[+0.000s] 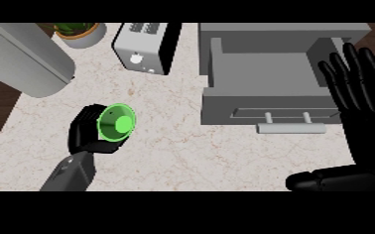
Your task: Pick up the cup, place it into the drawer and close the drawer
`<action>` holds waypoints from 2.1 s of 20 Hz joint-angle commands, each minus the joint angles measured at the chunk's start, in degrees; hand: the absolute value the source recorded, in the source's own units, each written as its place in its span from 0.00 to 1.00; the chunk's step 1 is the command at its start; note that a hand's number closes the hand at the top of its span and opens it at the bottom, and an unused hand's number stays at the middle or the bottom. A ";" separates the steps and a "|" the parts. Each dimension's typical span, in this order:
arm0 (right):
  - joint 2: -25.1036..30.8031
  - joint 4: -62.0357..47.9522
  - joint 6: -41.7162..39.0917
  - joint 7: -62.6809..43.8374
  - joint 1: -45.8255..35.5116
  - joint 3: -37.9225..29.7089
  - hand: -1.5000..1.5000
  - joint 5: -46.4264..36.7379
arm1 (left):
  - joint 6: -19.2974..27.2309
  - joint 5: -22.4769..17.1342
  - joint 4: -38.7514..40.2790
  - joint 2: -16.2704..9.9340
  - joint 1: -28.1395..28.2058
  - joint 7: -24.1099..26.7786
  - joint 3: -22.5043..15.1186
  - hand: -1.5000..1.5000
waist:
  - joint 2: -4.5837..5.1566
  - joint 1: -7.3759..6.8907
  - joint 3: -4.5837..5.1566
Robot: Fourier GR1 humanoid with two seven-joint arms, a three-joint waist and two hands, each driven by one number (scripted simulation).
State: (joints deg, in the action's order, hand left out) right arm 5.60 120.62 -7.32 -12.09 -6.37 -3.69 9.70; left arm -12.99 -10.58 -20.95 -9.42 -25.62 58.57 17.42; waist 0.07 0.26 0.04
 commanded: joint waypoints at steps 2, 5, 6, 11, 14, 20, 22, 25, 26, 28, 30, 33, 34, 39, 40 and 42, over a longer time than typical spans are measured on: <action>-0.38 0.50 0.78 -0.03 0.27 0.05 0.00 -0.84 | -4.22 -1.33 -7.06 0.93 1.81 3.72 -0.77 1.00 | -0.22 -0.47 -0.05; -1.14 -0.81 0.68 0.94 0.31 0.84 0.00 -1.08 | -5.56 -1.17 -12.74 2.72 2.22 1.88 -3.16 1.00 | -0.35 -0.85 -0.08; 1.30 -0.38 -0.84 -0.03 0.59 -2.93 0.00 2.26 | -6.61 -1.96 -15.28 0.70 2.17 -1.54 -3.20 1.00 | -0.42 -0.81 -0.11; 1.13 -1.95 -0.64 0.15 -0.25 -2.19 0.00 1.17 | -2.32 -0.88 -30.52 5.50 4.58 -11.59 -9.65 1.00 | -0.58 -1.30 -0.15; 0.51 -3.92 -2.24 4.14 2.44 -2.18 0.00 1.11 | -1.73 -3.35 -40.42 5.91 4.61 -20.21 -10.95 1.00 | -0.56 -1.25 -0.16; -0.12 1.93 -0.83 0.74 4.55 -1.19 0.00 0.99 | 7.00 -5.65 -59.39 9.28 7.86 -33.66 -15.33 1.00 | -0.37 -0.50 -0.08; 0.84 -0.77 -2.37 2.65 2.97 -2.09 0.00 1.65 | 10.53 -6.42 -58.99 9.33 4.29 -35.47 -17.57 1.00 | -0.20 -0.20 -0.06; 1.82 -1.44 -0.79 -0.73 -0.76 -3.41 0.00 2.03 | 11.57 -5.14 -62.28 8.38 0.27 -41.87 -16.09 1.00 | -0.18 -0.28 -0.05; -1.79 -0.12 1.78 0.53 0.84 1.41 0.00 -2.77 | 14.29 -4.37 -66.22 9.37 -0.32 -45.50 -18.10 1.00 | -0.29 -0.45 -0.05; 0.76 -0.13 -1.17 0.90 0.50 -1.55 0.00 1.05 | 16.04 -3.82 -58.72 9.38 -6.52 -43.72 -17.92 1.00 | -0.08 0.09 -0.04; -1.20 2.49 0.64 0.83 3.03 1.73 0.00 -3.10 | 19.84 -3.63 -59.24 9.39 -10.14 -45.78 -19.05 1.00 | -0.13 0.24 -0.04; 1.75 0.38 -1.15 -1.90 -0.59 -1.74 0.00 1.59 | 21.87 -2.50 -58.80 8.95 -16.01 -52.15 -17.67 1.00 | -0.14 0.08 -0.05; 2.43 1.84 -2.18 -1.56 1.86 -4.65 0.00 4.91 | 21.76 -0.90 -51.76 9.38 -19.33 -47.51 -16.93 1.00 | -0.02 0.69 -0.05; 2.19 -3.71 -1.94 0.71 -1.34 -3.58 0.00 1.84 | 24.14 -0.94 -48.74 9.40 -23.25 -48.72 -19.29 1.00 | 0.02 0.22 -0.05; -0.90 -1.39 -0.83 2.67 2.63 -0.03 0.00 -1.15 | 26.08 -2.21 -46.27 9.41 -24.27 -46.50 -21.73 1.00 | 0.02 0.52 -0.05; 0.77 -3.44 -1.55 2.32 0.26 -2.56 0.00 0.78 | 28.33 -3.39 -43.55 9.41 -26.29 -46.65 -24.77 1.00 | 0.07 0.73 -0.05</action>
State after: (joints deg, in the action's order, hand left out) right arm 5.61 118.72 -8.77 -9.26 -4.20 -5.09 9.70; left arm 11.17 -12.26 -69.84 -0.11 -47.85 10.38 -2.66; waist 0.06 0.65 -0.02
